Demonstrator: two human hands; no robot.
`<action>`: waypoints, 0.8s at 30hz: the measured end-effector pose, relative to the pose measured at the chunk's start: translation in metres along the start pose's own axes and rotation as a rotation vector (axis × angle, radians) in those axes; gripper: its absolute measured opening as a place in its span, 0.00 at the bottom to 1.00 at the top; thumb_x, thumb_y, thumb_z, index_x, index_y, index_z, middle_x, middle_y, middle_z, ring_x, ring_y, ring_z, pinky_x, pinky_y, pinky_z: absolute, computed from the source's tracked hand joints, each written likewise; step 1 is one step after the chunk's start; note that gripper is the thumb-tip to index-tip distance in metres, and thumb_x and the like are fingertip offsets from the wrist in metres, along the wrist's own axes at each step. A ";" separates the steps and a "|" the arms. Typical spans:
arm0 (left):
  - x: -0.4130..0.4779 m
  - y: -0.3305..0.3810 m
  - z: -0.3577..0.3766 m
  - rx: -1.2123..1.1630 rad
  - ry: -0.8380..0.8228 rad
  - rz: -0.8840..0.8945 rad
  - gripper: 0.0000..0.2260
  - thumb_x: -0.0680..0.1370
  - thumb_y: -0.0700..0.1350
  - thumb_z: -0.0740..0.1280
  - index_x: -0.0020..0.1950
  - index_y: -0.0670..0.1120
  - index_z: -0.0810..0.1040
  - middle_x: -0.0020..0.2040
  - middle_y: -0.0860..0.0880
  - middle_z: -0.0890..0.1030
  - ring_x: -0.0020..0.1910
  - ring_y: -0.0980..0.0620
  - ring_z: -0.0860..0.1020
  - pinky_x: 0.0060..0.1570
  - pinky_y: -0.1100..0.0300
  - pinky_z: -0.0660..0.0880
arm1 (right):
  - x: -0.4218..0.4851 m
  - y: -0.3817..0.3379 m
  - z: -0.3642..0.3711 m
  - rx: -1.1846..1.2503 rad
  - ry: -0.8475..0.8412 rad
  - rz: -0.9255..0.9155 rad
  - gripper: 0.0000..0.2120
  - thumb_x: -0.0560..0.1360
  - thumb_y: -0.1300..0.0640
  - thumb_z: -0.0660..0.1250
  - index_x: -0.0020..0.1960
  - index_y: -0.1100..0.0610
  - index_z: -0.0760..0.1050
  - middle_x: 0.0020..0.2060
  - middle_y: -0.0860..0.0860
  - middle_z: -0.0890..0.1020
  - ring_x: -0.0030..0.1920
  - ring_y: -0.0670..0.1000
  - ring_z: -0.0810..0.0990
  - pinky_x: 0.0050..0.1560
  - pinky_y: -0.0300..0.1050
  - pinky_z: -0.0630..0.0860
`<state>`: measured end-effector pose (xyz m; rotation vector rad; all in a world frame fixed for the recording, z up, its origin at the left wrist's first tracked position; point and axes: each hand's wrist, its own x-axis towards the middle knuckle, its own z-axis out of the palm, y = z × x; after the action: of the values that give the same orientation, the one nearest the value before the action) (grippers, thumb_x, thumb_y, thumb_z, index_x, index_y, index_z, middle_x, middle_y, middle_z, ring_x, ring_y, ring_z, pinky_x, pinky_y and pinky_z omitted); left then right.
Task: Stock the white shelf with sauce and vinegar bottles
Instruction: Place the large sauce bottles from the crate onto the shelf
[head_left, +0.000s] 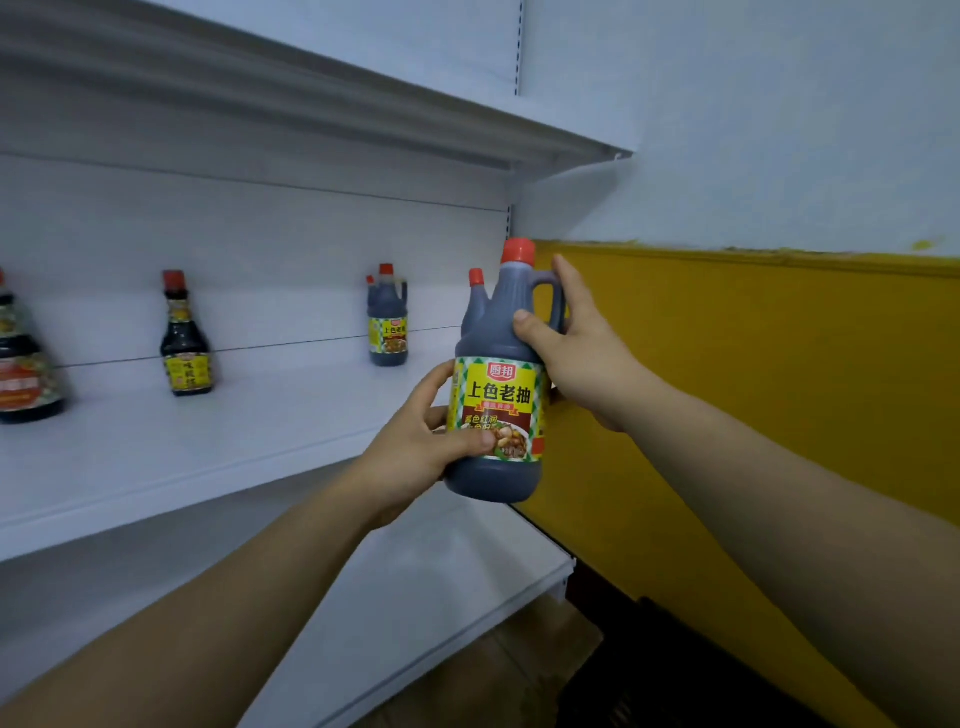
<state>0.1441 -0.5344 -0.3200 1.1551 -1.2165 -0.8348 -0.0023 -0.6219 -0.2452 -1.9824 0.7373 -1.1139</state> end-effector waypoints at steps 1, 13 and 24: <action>-0.002 0.002 -0.003 0.033 -0.005 0.004 0.32 0.72 0.38 0.72 0.65 0.63 0.63 0.55 0.51 0.81 0.53 0.50 0.82 0.49 0.56 0.80 | 0.003 -0.001 0.003 0.019 -0.008 -0.002 0.35 0.80 0.50 0.63 0.77 0.38 0.46 0.75 0.52 0.62 0.63 0.56 0.76 0.53 0.51 0.80; 0.038 0.003 -0.033 0.246 0.101 -0.015 0.42 0.70 0.41 0.75 0.75 0.62 0.54 0.59 0.54 0.77 0.55 0.54 0.79 0.47 0.62 0.79 | 0.072 0.017 0.023 0.013 -0.272 -0.036 0.50 0.73 0.54 0.73 0.77 0.40 0.38 0.76 0.55 0.58 0.62 0.57 0.75 0.51 0.50 0.78; 0.137 -0.042 -0.089 0.355 0.211 -0.044 0.46 0.70 0.40 0.75 0.76 0.63 0.50 0.56 0.61 0.75 0.55 0.58 0.77 0.52 0.60 0.76 | 0.168 0.068 0.077 0.143 -0.250 -0.079 0.49 0.71 0.62 0.74 0.78 0.42 0.45 0.78 0.48 0.55 0.73 0.56 0.64 0.61 0.55 0.74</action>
<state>0.2620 -0.6550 -0.3209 1.5213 -1.1945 -0.5233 0.1341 -0.7634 -0.2509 -1.9948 0.4402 -0.9143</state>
